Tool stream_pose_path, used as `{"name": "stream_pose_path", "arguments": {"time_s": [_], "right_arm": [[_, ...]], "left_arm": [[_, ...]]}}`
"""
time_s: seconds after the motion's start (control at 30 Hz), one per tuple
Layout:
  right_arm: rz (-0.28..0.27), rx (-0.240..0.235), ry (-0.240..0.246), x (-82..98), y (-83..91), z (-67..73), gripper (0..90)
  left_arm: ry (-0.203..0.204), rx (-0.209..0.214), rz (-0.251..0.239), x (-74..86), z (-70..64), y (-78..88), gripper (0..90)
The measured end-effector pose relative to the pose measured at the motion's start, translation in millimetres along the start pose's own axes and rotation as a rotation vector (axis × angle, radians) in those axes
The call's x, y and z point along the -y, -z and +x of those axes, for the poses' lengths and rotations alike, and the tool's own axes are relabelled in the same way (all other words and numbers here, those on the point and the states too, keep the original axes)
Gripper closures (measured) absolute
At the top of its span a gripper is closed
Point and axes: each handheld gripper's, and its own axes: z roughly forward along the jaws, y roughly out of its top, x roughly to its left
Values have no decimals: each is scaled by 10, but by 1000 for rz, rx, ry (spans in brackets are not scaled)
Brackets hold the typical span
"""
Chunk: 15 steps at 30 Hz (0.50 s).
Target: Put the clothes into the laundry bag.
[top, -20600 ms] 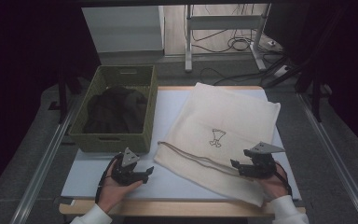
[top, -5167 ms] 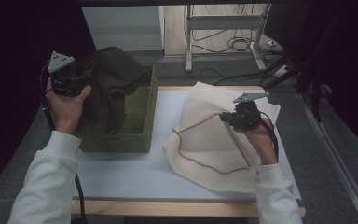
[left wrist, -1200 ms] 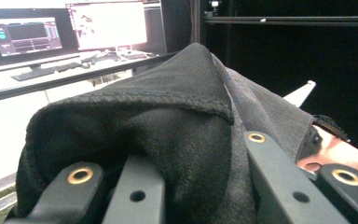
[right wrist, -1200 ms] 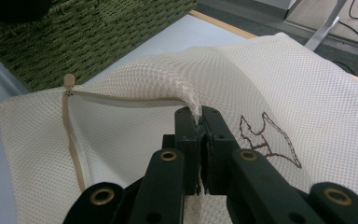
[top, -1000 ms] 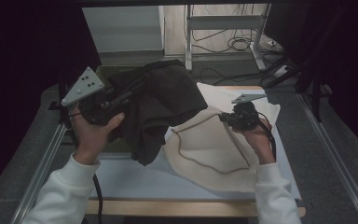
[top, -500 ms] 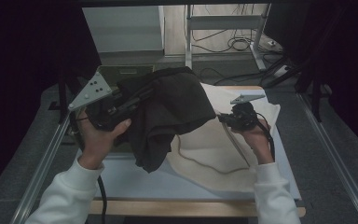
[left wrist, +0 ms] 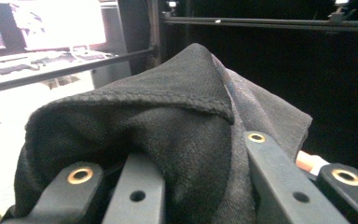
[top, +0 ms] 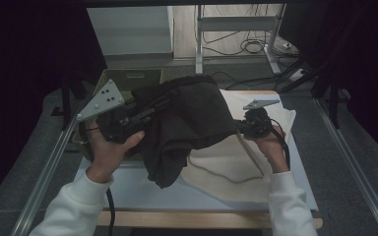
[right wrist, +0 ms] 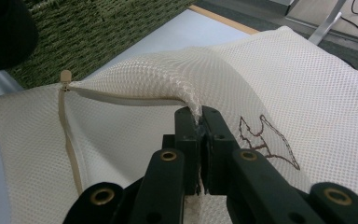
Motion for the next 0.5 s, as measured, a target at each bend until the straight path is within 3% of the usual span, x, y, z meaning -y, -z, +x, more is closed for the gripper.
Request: {"name": "stream_pose_path", "arguments": {"time_s": [0.5], "right_arm": [[-5,-1,-6,5,7,-17,862]], "left_arm": [[19,70,12,41,-113,-138,789]]}}
